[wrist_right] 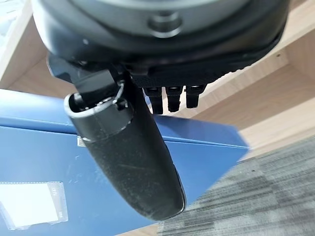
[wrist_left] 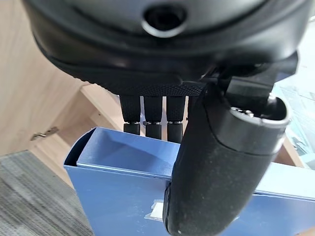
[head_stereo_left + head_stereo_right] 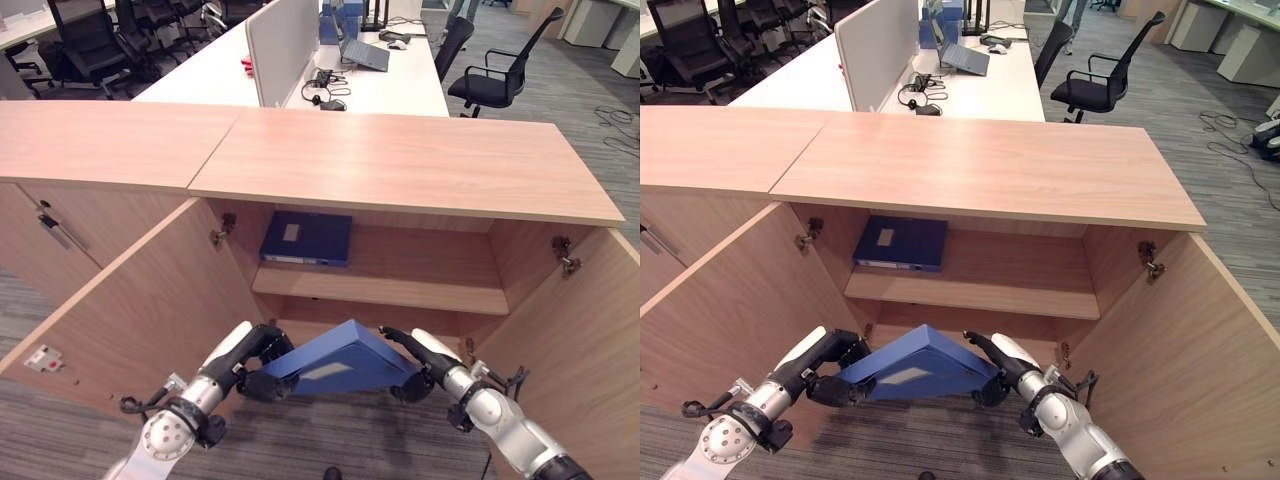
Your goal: Put the empty folder in the office cabinet
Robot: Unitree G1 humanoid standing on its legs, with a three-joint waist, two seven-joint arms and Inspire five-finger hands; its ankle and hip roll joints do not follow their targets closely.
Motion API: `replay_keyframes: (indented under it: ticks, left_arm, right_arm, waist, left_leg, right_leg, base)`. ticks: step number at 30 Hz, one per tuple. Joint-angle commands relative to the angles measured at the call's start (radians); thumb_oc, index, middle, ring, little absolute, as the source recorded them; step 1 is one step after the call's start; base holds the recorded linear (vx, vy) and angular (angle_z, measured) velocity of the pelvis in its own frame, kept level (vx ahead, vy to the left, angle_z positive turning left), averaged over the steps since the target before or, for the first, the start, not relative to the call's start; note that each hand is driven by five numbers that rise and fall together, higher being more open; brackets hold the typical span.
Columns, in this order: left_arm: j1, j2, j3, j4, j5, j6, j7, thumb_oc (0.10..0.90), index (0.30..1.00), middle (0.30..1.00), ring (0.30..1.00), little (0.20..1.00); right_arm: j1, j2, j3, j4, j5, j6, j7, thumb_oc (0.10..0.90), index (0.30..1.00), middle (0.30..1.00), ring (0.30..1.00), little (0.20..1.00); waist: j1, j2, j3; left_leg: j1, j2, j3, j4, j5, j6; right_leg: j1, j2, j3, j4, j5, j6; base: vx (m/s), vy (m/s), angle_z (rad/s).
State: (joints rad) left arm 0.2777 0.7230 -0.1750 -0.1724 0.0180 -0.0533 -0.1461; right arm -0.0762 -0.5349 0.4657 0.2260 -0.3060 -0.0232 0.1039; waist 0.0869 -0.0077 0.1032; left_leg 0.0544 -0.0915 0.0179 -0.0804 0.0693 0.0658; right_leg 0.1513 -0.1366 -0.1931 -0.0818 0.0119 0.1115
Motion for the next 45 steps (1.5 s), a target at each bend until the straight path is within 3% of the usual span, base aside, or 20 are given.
replay_keyframes:
  ticks: [1,6,10,11,12,13,23,32,33,39,40,42,43,44,45]
  left_arm:
    - [-0.123,0.064,0.026,-0.139,-0.120,-0.141,0.008,0.400,0.300,0.300,0.300,0.300]
    - [-0.136,0.088,0.008,-0.151,-0.207,-0.136,-0.009,0.400,0.300,0.300,0.300,0.300]
    - [-0.166,0.096,0.008,-0.169,-0.198,-0.142,0.015,0.400,0.300,0.300,0.300,0.300]
    - [-0.212,0.083,0.001,-0.183,-0.198,-0.151,0.027,0.400,0.300,0.300,0.300,0.300]
    - [-0.212,0.082,0.000,-0.183,-0.199,-0.151,0.027,0.400,0.300,0.300,0.300,0.300]
    - [-0.222,0.079,-0.005,-0.190,-0.214,-0.154,0.023,0.400,0.300,0.300,0.300,0.300]
    - [-0.275,0.129,-0.020,-0.276,-0.380,-0.173,-0.051,0.400,0.300,0.300,0.300,0.300]
    - [-0.264,0.121,-0.019,-0.239,-0.366,-0.175,-0.081,0.400,0.300,0.300,0.300,0.300]
    - [-0.238,0.114,-0.003,-0.222,-0.352,-0.167,-0.084,0.800,0.900,0.900,0.900,0.900]
    - [-0.166,0.078,0.001,-0.117,-0.480,-0.106,-0.134,0.800,0.900,0.900,0.900,0.900]
    - [-0.148,0.006,-0.005,-0.053,-0.560,-0.081,-0.122,0.800,0.900,0.900,0.900,0.900]
    - [-0.130,-0.120,-0.002,0.090,-0.657,-0.048,-0.076,0.800,0.900,0.900,0.900,0.900]
    - [-0.131,-0.120,-0.002,0.090,-0.657,-0.049,-0.076,0.800,0.900,0.900,0.900,0.900]
    - [-0.094,-0.238,0.064,0.221,-0.724,-0.053,-0.030,0.800,0.900,0.900,0.900,0.900]
    - [-0.095,-0.238,0.064,0.222,-0.724,-0.053,-0.031,0.800,0.900,0.900,0.900,0.900]
  right_arm:
    - [-0.120,-0.015,0.006,-0.127,-0.014,-0.078,-0.039,0.800,0.900,0.900,0.900,0.900]
    - [-0.165,-0.006,0.022,-0.123,0.004,-0.074,-0.049,0.800,0.900,0.900,0.900,0.900]
    - [-0.188,0.015,0.059,-0.110,0.054,-0.076,-0.033,0.800,0.900,0.900,0.900,0.900]
    - [-0.184,0.027,0.092,-0.117,0.085,-0.077,0.002,0.500,0.451,0.451,0.451,0.451]
    - [-0.184,0.026,0.092,-0.117,0.086,-0.077,0.002,0.500,0.451,0.451,0.451,0.451]
    - [-0.183,0.029,0.101,-0.111,0.100,-0.079,0.009,0.400,0.300,0.300,0.300,0.300]
    - [-0.225,0.049,0.214,-0.070,0.324,-0.068,0.164,0.400,0.300,0.300,0.300,0.300]
    - [-0.191,0.026,0.172,-0.094,0.408,-0.076,0.197,0.400,0.300,0.300,0.300,0.300]
    - [-0.174,0.021,0.148,-0.087,0.390,-0.075,0.192,0.400,0.300,0.300,0.300,0.300]
    - [-0.146,-0.051,0.102,-0.090,0.245,-0.073,0.182,0.400,0.300,0.300,0.300,0.300]
    - [-0.169,-0.088,0.109,-0.069,0.145,-0.091,0.153,0.400,0.300,0.300,0.300,0.300]
    - [-0.195,-0.040,0.145,0.053,0.018,-0.066,0.115,0.400,0.300,0.300,0.300,0.300]
    - [-0.196,-0.040,0.146,0.053,0.017,-0.067,0.115,0.400,0.300,0.300,0.300,0.300]
    - [-0.159,-0.052,0.120,0.066,-0.030,-0.078,0.114,0.400,0.300,0.300,0.300,0.300]
    - [-0.160,-0.053,0.120,0.065,-0.030,-0.078,0.114,0.400,0.300,0.300,0.300,0.300]
  waist:
    - [0.003,-0.038,-0.047]
    - [0.007,-0.038,-0.049]
    - [0.012,-0.043,-0.050]
    - [0.013,-0.048,-0.051]
    - [0.013,-0.048,-0.051]
    - [0.013,-0.049,-0.051]
    - [0.034,-0.062,-0.054]
    - [0.033,-0.062,-0.061]
    - [0.033,-0.061,-0.061]
    - [0.011,-0.051,-0.062]
    - [0.009,-0.053,-0.059]
    - [0.018,-0.051,-0.057]
    - [0.017,-0.051,-0.059]
    - [0.016,-0.056,-0.052]
    - [0.016,-0.055,-0.054]
  left_leg:
    - [0.008,0.014,-0.040,-0.007,-0.126,-0.042]
    - [0.009,0.013,-0.041,-0.007,-0.125,-0.042]
    - [0.008,0.012,-0.044,-0.007,-0.124,-0.043]
    - [0.008,0.010,-0.049,-0.007,-0.124,-0.044]
    - [0.008,0.010,-0.049,-0.007,-0.123,-0.044]
    - [0.008,0.009,-0.049,-0.007,-0.123,-0.044]
    - [0.011,0.004,-0.050,-0.007,-0.121,-0.047]
    - [0.009,0.000,-0.048,-0.007,-0.122,-0.047]
    - [0.009,-0.001,-0.048,-0.007,-0.121,-0.046]
    - [0.005,-0.002,-0.042,-0.007,-0.119,-0.042]
    - [0.010,-0.004,-0.045,-0.007,-0.122,-0.041]
    - [0.010,-0.006,-0.054,-0.007,-0.121,-0.037]
    - [0.006,-0.006,-0.054,-0.007,-0.119,-0.037]
    - [0.006,-0.008,-0.055,-0.007,-0.118,-0.034]
    - [0.002,-0.008,-0.055,-0.007,-0.116,-0.034]
  right_leg:
    - [-0.052,-0.125,-0.043,0.078,0.017,0.095]
    - [-0.056,-0.127,-0.039,0.083,0.021,0.095]
    - [-0.058,-0.129,-0.040,0.088,0.019,0.094]
    - [-0.058,-0.131,-0.043,0.091,0.016,0.094]
    - [-0.058,-0.131,-0.044,0.091,0.016,0.094]
    - [-0.059,-0.132,-0.044,0.093,0.015,0.094]
    - [-0.066,-0.144,-0.048,0.109,0.020,0.098]
    - [-0.076,-0.153,-0.050,0.115,0.026,0.103]
    - [-0.076,-0.155,-0.052,0.116,0.026,0.103]
    - [-0.084,-0.156,-0.050,0.120,0.033,0.104]
    - [-0.081,-0.157,-0.050,0.125,0.030,0.103]
    - [-0.079,-0.159,-0.051,0.129,0.029,0.100]
    - [-0.082,-0.159,-0.051,0.127,0.033,0.100]
    - [-0.083,-0.159,-0.050,0.135,0.031,0.099]
    - [-0.087,-0.159,-0.049,0.133,0.034,0.099]
  base:
    - [0.00,0.000,0.00]
    - [0.00,0.000,0.00]
    - [0.00,0.000,0.00]
    - [0.00,0.000,0.00]
    - [0.00,0.000,0.00]
    - [-0.02,0.002,0.03]
    - [0.00,0.001,0.01]
    - [0.00,0.001,0.00]
    - [0.01,0.036,0.01]
    - [0.00,0.006,0.00]
    - [0.00,0.000,0.00]
    - [0.00,0.007,-0.03]
    - [-0.01,0.019,-0.06]
    - [0.00,0.000,0.00]
    - [0.00,0.000,0.00]
